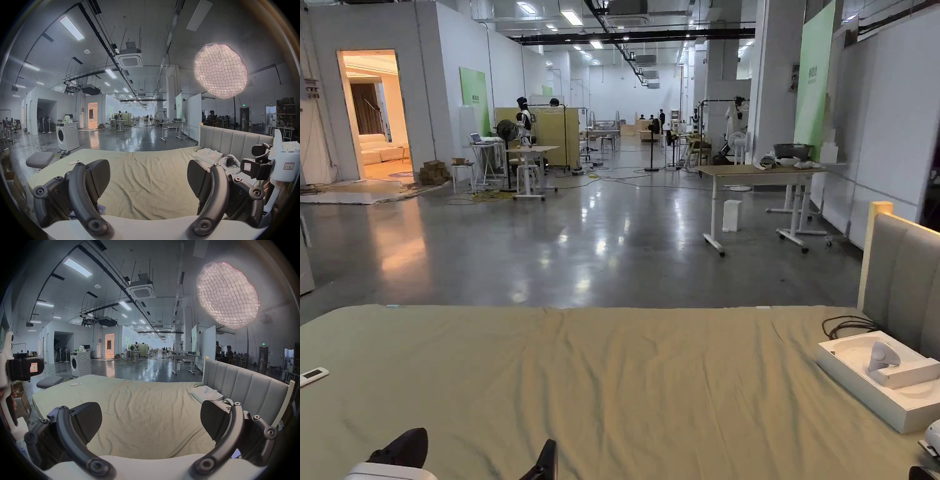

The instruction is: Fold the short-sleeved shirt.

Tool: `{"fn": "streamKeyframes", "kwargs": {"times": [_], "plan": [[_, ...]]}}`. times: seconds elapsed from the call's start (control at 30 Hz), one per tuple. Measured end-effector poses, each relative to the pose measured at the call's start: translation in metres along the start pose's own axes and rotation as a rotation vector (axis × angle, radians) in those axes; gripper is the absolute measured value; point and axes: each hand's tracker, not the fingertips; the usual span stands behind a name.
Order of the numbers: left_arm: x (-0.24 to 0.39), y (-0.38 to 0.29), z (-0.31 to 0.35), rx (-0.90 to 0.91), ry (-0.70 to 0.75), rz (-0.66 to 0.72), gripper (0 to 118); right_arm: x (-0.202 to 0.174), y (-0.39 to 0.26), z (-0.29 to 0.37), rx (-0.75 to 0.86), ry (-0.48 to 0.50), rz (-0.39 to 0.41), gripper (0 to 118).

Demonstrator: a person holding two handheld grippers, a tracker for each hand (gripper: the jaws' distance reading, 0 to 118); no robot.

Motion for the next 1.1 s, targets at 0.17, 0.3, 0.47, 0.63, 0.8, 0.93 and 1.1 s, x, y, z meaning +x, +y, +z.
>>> {"fn": "streamKeyframes", "kwargs": {"times": [0.17, 0.3, 0.47, 0.63, 0.8, 0.93, 1.1], "plan": [[0.001, 0.0, -0.001, -0.007, -0.008, 0.008, 101, 0.001, 0.002, 0.0, -0.009, 0.026, -0.021, 118], [0.001, 0.0, -0.003, -0.019, -0.014, 0.026, 101, 0.015, 0.004, -0.008, -0.077, 0.133, -0.283, 118], [-0.003, 0.007, 0.001, -0.022, -0.037, 0.078, 101, 0.014, 0.014, -0.015, -0.185, 0.047, -0.403, 118], [-0.004, 0.013, 0.003, -0.013, -0.029, 0.087, 101, 0.014, 0.017, -0.015, -0.197, 0.012, -0.412, 118], [-0.006, 0.022, 0.006, -0.022, -0.032, 0.128, 101, 0.018, 0.018, -0.018, -0.233, -0.056, -0.434, 118], [-0.006, 0.025, 0.009, -0.005, -0.038, 0.137, 101, 0.021, 0.01, -0.026, -0.3, -0.172, -0.43, 118], [-0.005, 0.026, 0.012, 0.002, -0.036, 0.129, 101, 0.023, 0.005, -0.033, -0.372, -0.144, -0.437, 118]]}}
